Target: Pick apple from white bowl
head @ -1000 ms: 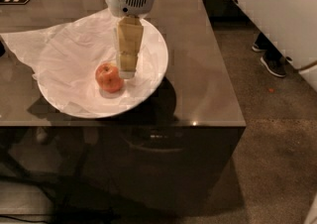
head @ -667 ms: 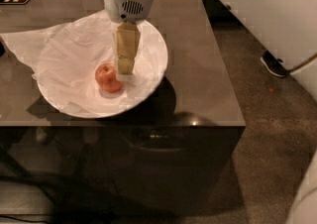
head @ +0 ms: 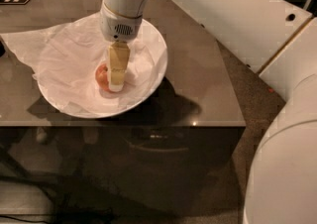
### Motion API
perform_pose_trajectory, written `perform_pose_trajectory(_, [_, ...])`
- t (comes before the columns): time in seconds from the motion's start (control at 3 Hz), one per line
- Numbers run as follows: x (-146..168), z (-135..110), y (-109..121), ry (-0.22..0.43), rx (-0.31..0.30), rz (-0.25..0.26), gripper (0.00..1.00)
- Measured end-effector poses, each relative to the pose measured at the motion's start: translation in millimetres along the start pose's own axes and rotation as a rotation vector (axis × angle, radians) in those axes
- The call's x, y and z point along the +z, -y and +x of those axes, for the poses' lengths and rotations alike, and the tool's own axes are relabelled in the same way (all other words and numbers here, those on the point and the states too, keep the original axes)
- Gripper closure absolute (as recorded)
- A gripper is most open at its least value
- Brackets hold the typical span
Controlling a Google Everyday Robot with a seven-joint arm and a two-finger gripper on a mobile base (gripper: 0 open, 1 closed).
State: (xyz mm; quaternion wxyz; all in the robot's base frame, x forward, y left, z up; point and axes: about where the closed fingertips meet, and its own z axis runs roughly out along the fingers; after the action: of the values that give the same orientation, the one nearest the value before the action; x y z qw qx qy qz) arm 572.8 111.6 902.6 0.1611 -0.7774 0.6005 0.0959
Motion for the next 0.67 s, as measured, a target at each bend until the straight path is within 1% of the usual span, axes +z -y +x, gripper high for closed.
perform_pose_trajectory(0.33, [17,-6,0,0.026,0.003,-0.022,0.00])
perform_pose_trajectory(0.67, [31,-15,-7,0.051,0.007,-0.048,0.00])
